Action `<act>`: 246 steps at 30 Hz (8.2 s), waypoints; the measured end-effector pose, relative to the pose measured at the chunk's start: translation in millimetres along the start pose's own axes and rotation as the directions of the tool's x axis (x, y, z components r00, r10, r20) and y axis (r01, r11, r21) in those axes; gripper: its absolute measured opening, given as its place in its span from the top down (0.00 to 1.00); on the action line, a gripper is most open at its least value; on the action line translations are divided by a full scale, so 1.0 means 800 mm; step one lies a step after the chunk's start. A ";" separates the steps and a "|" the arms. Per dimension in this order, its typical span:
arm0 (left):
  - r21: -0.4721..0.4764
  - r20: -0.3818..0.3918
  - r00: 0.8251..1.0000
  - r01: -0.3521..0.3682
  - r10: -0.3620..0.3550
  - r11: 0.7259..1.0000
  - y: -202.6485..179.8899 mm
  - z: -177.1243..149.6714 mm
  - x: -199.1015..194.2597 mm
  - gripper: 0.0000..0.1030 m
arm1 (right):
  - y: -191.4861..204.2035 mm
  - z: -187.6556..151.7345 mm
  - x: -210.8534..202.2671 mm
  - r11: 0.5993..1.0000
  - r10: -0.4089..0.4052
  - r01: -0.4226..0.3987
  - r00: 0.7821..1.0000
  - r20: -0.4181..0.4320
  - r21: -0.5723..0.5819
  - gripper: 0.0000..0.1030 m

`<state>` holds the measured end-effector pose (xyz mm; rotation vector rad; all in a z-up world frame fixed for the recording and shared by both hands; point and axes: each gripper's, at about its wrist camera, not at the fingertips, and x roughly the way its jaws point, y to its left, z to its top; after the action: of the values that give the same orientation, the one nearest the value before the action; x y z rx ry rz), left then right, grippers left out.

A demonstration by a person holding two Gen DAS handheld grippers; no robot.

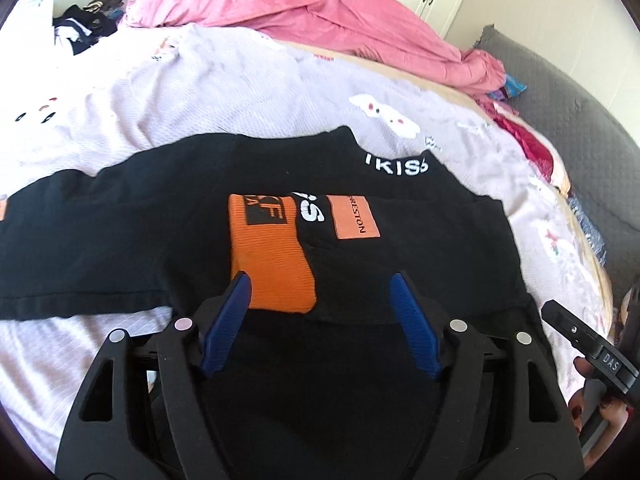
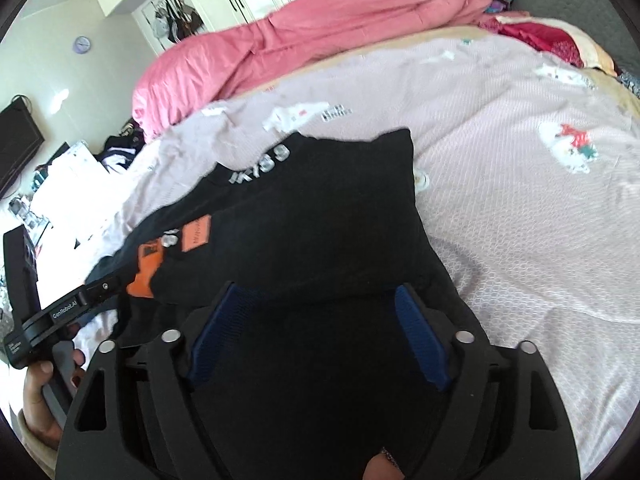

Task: Fold small clothes

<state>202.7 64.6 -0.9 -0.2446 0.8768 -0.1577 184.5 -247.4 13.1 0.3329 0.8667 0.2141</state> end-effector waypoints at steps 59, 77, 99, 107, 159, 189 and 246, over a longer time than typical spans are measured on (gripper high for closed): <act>-0.446 0.129 0.964 -0.153 0.232 0.882 0.288 -0.057 -0.162 0.09 | 0.254 -0.022 0.011 0.942 0.102 -0.101 0.995 -0.015 -0.319 0.05; -0.600 0.116 0.943 -0.185 0.313 0.778 0.378 -0.066 -0.166 0.09 | 0.303 -0.039 0.049 0.916 0.139 -0.154 0.988 -0.067 -0.371 0.05; -0.567 0.259 0.912 -0.123 0.318 0.815 0.361 -0.017 -0.162 0.94 | 0.263 -0.047 0.055 0.938 0.136 -0.155 0.987 -0.082 -0.310 0.05; -0.432 0.344 0.909 -0.069 0.235 0.899 0.276 0.007 -0.191 0.94 | 0.236 -0.049 0.039 0.950 0.137 -0.151 0.988 -0.068 -0.272 0.05; 0.039 0.166 0.977 0.128 -0.133 0.991 -0.077 0.018 -0.065 0.94 | 0.018 -0.018 -0.064 0.999 0.029 -0.033 0.994 0.105 0.035 0.05; 0.124 0.079 0.984 0.148 -0.159 0.981 -0.101 -0.006 -0.019 0.52 | -0.008 -0.028 -0.031 0.997 0.002 -0.006 0.999 0.048 0.071 0.05; -0.092 0.206 0.971 -0.099 0.116 0.991 0.044 0.036 -0.031 0.26 | 0.047 0.075 0.044 0.958 -0.124 0.136 0.990 0.060 -0.253 0.88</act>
<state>210.7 108.3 25.6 -0.2831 0.6834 0.0058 250.9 -213.5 38.3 0.0377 0.8033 0.1935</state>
